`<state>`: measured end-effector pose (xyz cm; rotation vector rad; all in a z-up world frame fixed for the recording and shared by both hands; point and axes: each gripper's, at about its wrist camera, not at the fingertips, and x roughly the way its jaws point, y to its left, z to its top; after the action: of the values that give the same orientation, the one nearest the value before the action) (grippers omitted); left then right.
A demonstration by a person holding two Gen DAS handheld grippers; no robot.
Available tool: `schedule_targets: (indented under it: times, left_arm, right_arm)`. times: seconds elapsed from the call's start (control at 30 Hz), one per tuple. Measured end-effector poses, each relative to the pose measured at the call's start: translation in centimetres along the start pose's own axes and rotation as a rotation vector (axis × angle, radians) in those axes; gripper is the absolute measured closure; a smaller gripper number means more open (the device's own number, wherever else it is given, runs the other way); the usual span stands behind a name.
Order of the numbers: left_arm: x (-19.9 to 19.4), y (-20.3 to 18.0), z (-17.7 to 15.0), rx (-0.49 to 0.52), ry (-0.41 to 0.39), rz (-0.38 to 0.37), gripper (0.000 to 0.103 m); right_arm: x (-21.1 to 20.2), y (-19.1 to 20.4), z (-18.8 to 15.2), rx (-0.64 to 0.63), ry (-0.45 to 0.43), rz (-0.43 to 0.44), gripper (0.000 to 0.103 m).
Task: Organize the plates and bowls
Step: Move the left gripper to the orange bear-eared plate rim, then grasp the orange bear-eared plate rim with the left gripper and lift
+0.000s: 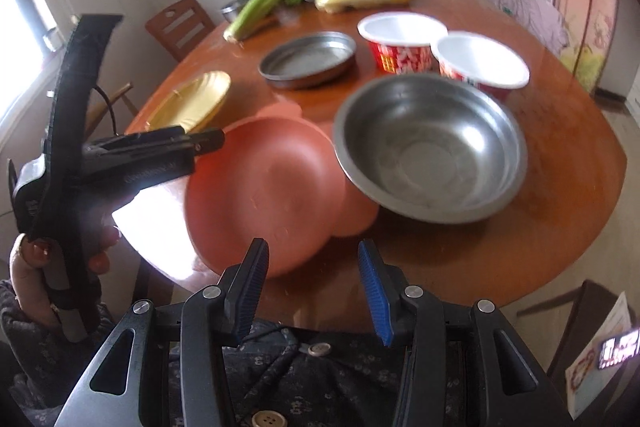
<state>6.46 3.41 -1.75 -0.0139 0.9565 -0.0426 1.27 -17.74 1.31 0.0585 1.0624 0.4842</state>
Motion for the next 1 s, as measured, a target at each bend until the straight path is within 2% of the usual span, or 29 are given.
schedule_targets:
  times: [0.17, 0.43, 0.63, 0.7, 0.8, 1.0]
  left_arm:
    - [0.8, -0.8, 0.1, 0.034, 0.006, -0.015, 0.047]
    - [2.4, -1.4, 1.0, 0.068, 0.010, -0.012, 0.047]
    - [3.5, -1.7, 1.0, 0.063, 0.025, -0.083, 0.048]
    - [3.7, -1.9, 0.8, 0.071, 0.031, -0.081, 0.055]
    - [3.7, -2.1, 0.5, 0.084, 0.023, -0.070, 0.058]
    - [3.1, -1.5, -0.4, 0.065, 0.026, -0.085, 0.059]
  right_arm:
    - [1.7, -0.5, 0.0, 0.044, 0.048, 0.024, 0.055]
    - [2.8, -0.3, 0.6, 0.062, 0.047, 0.005, 0.055]
    - [3.6, 0.4, 1.2, 0.036, 0.048, -0.034, 0.055]
    - [3.9, 0.7, 1.4, 0.021, 0.052, -0.036, 0.055]
    - [4.5, 1.3, 1.6, -0.005, 0.063, -0.026, 0.055]
    - [5.0, 2.4, 1.8, -0.060, 0.059, -0.054, 0.054]
